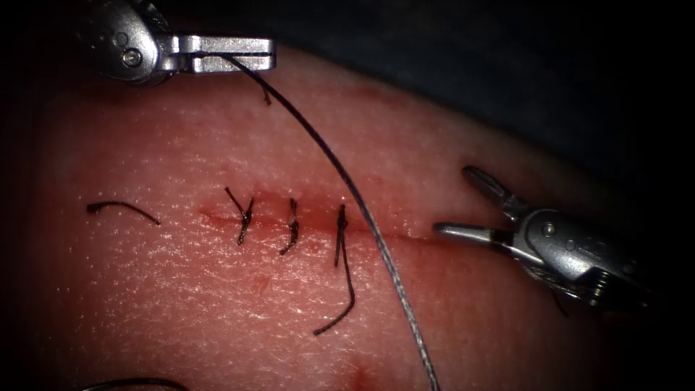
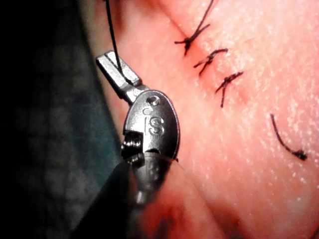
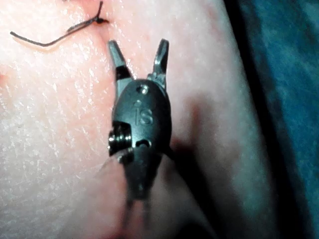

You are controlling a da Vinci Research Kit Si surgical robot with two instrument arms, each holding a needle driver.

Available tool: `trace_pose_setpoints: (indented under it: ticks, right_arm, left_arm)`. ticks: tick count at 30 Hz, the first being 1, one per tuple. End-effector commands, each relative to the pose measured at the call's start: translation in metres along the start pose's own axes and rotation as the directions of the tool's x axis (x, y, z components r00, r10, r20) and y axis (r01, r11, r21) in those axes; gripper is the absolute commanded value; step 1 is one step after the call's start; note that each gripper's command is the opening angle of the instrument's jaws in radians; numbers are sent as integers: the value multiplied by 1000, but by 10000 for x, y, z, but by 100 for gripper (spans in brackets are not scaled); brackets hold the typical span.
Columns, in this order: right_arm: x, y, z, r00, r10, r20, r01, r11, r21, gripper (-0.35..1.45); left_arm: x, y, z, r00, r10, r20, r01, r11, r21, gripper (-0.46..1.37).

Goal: Wound Closure
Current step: Set the suture down from the left gripper

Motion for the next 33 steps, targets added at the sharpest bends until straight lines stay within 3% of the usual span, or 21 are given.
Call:
trace_pose_setpoints:
  ticks: [1,9,12,17,18,24,28,33]
  right_arm:
    - [0,1,-2,1000,0,0,0,1000,11,132]
    - [8,22,-37,1000,18,4,-18,1000,-20,130]
    - [16,40,-68,999,38,1,-38,998,-47,129]
    - [36,70,-121,998,59,-16,-61,992,-112,126]
    - [47,84,-144,998,53,-28,-56,989,-138,127]
    - [74,121,-205,997,55,-56,-65,979,-194,128]
    - [92,136,-232,996,55,-76,-69,980,-188,129]
    - [112,134,-244,994,46,-99,-64,980,-189,130]
  left_arm:
    - [-3,3,7,1000,7,8,-7,1000,-3,-35]
    - [-27,17,68,999,23,31,-22,1000,-16,-35]
    - [-39,25,94,998,48,31,-47,998,-47,-35]
    - [-61,44,116,996,77,52,-72,993,-92,-35]
    - [-72,52,122,996,73,59,-67,993,-100,-35]
    - [-113,85,147,991,74,113,-55,986,-159,-35]
    - [-146,112,170,988,68,136,-40,980,-197,-35]
    - [-178,137,193,985,67,159,-27,970,-240,-35]
